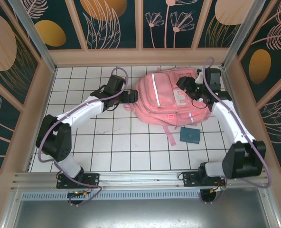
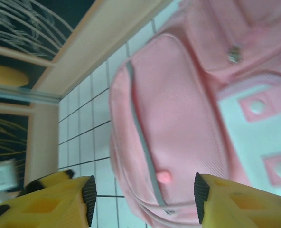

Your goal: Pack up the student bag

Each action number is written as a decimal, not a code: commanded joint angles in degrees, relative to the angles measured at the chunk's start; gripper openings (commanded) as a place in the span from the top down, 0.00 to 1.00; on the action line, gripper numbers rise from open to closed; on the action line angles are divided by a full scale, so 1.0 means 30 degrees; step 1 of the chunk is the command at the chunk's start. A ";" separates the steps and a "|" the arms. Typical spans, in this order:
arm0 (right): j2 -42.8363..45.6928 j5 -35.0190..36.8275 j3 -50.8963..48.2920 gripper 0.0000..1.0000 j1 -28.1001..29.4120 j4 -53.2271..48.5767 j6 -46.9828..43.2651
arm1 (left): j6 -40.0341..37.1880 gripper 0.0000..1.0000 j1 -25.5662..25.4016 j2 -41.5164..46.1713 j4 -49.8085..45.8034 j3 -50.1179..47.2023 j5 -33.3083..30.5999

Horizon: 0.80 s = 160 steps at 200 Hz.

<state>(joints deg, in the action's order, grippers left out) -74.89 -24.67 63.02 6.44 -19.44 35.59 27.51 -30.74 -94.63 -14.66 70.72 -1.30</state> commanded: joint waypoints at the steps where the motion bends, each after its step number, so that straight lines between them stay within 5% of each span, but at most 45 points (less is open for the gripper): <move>1: 0.2257 0.2937 -0.2027 0.40 -0.0298 -0.1648 0.0060 | 0.1521 0.01 -0.0047 0.1470 0.2063 -0.1080 0.1441; 63: 0.6116 0.4451 -0.7987 0.37 -0.0994 -0.2136 0.0870 | 0.4109 0.03 -0.0554 0.1874 0.2889 -0.3338 0.2991; 160: 0.6222 0.6592 -1.2014 0.35 -0.2673 -0.0905 0.0218 | 1.1024 0.05 -0.6274 0.2458 0.7590 -0.6867 0.2839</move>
<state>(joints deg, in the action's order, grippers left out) -57.34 -7.25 29.12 -0.82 -24.88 36.49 53.76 -45.67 -86.72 1.08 51.29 8.12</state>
